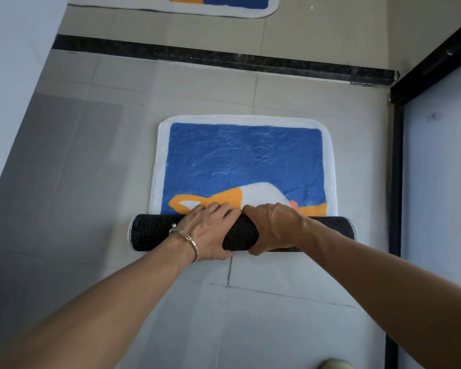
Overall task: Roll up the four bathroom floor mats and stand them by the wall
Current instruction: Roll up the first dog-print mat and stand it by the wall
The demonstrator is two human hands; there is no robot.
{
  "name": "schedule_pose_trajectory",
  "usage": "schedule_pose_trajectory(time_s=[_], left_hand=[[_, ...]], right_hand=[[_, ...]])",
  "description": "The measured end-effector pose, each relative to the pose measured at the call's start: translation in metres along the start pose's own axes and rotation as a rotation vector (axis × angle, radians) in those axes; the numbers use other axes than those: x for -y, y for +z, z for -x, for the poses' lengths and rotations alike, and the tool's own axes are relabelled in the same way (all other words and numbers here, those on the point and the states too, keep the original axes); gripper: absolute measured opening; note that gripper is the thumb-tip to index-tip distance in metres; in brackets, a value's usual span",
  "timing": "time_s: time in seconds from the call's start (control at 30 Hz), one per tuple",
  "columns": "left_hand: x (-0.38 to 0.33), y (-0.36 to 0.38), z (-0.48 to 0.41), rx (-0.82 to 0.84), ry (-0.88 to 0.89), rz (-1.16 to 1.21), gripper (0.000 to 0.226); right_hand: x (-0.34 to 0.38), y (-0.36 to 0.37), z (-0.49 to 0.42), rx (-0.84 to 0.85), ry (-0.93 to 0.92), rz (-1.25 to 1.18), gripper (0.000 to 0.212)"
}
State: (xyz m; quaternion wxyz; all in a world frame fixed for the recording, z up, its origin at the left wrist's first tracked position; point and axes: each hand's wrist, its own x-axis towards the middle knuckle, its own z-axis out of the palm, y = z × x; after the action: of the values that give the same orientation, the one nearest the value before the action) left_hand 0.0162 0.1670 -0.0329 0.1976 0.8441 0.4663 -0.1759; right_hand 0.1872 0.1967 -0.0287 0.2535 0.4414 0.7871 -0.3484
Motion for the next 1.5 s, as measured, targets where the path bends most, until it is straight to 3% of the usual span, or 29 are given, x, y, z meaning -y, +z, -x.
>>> schedule_pose_trajectory(time_s=[0.1, 0.23, 0.3, 0.43, 0.5, 0.63, 0.83, 0.93, 1.07, 1.13, 1.3, 1.37, 1.5], left_hand=[[-0.007, 0.002, 0.001, -0.007, -0.024, -0.08, 0.067], [0.001, -0.015, -0.015, 0.142, -0.064, 0.11, 0.053], [0.007, -0.024, -0.021, 0.186, -0.081, 0.191, 0.047], [0.005, -0.016, -0.018, 0.112, -0.101, 0.102, 0.056], [0.003, -0.005, -0.013, -0.003, -0.114, 0.001, 0.065], [0.002, 0.006, -0.01, -0.236, -0.137, -0.206, 0.081], [0.007, -0.025, -0.024, 0.019, -0.175, 0.03, 0.061], [0.008, -0.023, -0.021, -0.011, -0.156, 0.031, 0.061], [0.007, -0.001, -0.011, -0.249, -0.137, -0.159, 0.077], [0.007, -0.007, -0.014, -0.187, -0.162, -0.138, 0.067], [0.013, -0.028, -0.028, -0.026, -0.195, 0.018, 0.055], [0.014, -0.026, -0.025, -0.059, -0.2, 0.033, 0.065], [0.007, -0.012, -0.012, -0.118, -0.24, -0.114, 0.11]], right_hand=[[-0.001, 0.001, 0.0, 0.019, 0.028, -0.062, 0.055], [0.006, 0.007, 0.011, -0.274, -0.004, 0.182, 0.068], [0.009, 0.011, 0.01, -0.344, 0.032, 0.265, 0.074], [0.017, 0.023, 0.004, -0.337, 0.066, 0.267, 0.06], [0.013, 0.013, 0.002, -0.314, 0.053, 0.201, 0.052], [0.002, -0.01, -0.004, -0.207, 0.04, 0.031, 0.057], [0.0, 0.007, 0.004, -0.411, 0.045, 0.288, 0.072], [-0.002, -0.002, 0.0, -0.406, 0.026, 0.255, 0.057], [-0.006, -0.02, -0.003, -0.214, 0.023, 0.048, 0.056], [-0.007, -0.023, -0.002, -0.192, 0.035, 0.0, 0.058], [-0.007, -0.009, 0.005, -0.436, 0.031, 0.236, 0.069], [-0.005, -0.009, 0.003, -0.406, 0.053, 0.262, 0.072], [-0.006, -0.023, -0.004, -0.294, 0.059, 0.121, 0.062]])
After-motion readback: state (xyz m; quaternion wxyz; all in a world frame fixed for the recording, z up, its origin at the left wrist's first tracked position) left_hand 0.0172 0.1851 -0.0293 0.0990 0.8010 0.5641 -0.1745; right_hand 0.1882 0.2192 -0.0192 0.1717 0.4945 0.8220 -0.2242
